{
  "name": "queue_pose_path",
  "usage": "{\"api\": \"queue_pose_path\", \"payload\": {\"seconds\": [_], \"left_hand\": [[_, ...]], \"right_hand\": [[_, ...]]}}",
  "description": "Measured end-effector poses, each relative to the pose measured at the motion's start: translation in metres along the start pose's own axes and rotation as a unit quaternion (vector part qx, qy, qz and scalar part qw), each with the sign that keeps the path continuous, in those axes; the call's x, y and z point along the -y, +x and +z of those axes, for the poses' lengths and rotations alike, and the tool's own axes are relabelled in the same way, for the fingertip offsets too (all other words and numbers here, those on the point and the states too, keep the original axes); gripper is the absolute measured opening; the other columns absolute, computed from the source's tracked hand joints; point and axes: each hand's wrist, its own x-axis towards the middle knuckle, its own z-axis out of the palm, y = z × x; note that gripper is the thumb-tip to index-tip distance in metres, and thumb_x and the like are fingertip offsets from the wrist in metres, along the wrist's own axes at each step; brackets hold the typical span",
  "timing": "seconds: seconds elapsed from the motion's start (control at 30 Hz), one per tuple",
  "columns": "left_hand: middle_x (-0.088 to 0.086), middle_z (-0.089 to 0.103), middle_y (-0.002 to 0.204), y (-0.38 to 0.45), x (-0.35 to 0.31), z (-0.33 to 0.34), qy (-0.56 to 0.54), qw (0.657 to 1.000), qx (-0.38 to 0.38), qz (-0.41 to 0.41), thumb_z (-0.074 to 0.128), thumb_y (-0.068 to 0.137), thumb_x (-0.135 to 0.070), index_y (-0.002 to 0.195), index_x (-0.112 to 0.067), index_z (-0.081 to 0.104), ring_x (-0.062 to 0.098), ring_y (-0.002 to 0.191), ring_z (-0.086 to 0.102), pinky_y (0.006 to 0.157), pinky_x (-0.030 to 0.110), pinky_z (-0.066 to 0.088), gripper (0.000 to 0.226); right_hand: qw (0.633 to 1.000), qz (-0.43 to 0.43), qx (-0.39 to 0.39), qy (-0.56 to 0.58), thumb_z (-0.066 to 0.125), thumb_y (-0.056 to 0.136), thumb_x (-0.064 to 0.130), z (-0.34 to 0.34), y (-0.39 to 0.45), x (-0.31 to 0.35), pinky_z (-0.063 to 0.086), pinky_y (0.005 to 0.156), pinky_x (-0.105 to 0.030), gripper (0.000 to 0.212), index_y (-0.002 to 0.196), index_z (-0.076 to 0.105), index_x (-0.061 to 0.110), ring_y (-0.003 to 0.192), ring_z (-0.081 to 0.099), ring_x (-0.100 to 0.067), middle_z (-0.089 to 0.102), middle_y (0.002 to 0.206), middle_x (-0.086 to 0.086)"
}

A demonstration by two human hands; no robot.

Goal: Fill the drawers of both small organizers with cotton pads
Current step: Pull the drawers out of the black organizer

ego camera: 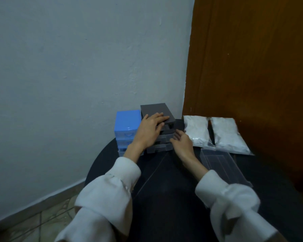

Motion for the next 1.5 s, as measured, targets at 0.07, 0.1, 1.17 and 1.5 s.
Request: {"api": "queue_pose_path", "payload": {"seconds": [0.07, 0.1, 1.17, 1.5], "left_hand": [[0.002, 0.040, 0.147, 0.000, 0.000, 0.000, 0.005, 1.000, -0.001, 0.000, 0.040, 0.100, -0.018, 0.136, -0.024, 0.048, 0.015, 0.140, 0.029, 0.114, 0.034, 0.009, 0.037], [0.002, 0.040, 0.147, 0.000, 0.000, 0.001, 0.007, 1.000, -0.001, 0.000, 0.040, 0.100, -0.018, 0.136, -0.024, 0.047, 0.015, 0.139, 0.029, 0.114, 0.034, 0.010, 0.037], [0.005, 0.045, 0.143, -0.001, -0.006, 0.002, 0.017, 1.000, -0.010, 0.007, 0.043, 0.098, -0.018, 0.133, -0.022, 0.052, 0.021, 0.132, 0.040, 0.110, 0.035, 0.029, 0.036], [0.006, 0.048, 0.141, 0.000, -0.004, 0.004, 0.008, 1.000, -0.019, 0.009, 0.044, 0.098, -0.017, 0.131, -0.021, 0.055, 0.023, 0.128, 0.044, 0.106, 0.035, 0.030, 0.035]], "right_hand": [[1.000, -0.004, -0.015, -0.004, 0.051, 0.092, 0.001, 0.001, 0.000, -0.003, 0.034, 0.098, -0.021, 0.051, 0.141, 0.036, 0.003, 0.129, 0.044, -0.021, 0.046, 0.141, -0.013], [1.000, -0.009, -0.023, -0.007, 0.052, 0.092, 0.002, 0.001, 0.000, -0.005, 0.035, 0.096, -0.020, 0.049, 0.139, 0.038, 0.003, 0.126, 0.047, -0.020, 0.049, 0.137, -0.013], [0.982, -0.073, -0.043, -0.167, 0.045, 0.095, 0.000, -0.010, -0.029, -0.006, 0.040, 0.081, -0.018, 0.027, 0.119, 0.057, 0.003, 0.103, 0.054, -0.016, 0.059, 0.119, -0.013], [0.962, -0.077, -0.097, -0.244, 0.045, 0.092, -0.004, -0.059, -0.054, -0.042, 0.039, 0.084, -0.019, 0.032, 0.119, 0.058, 0.008, 0.104, 0.053, -0.016, 0.058, 0.119, -0.009]]}}
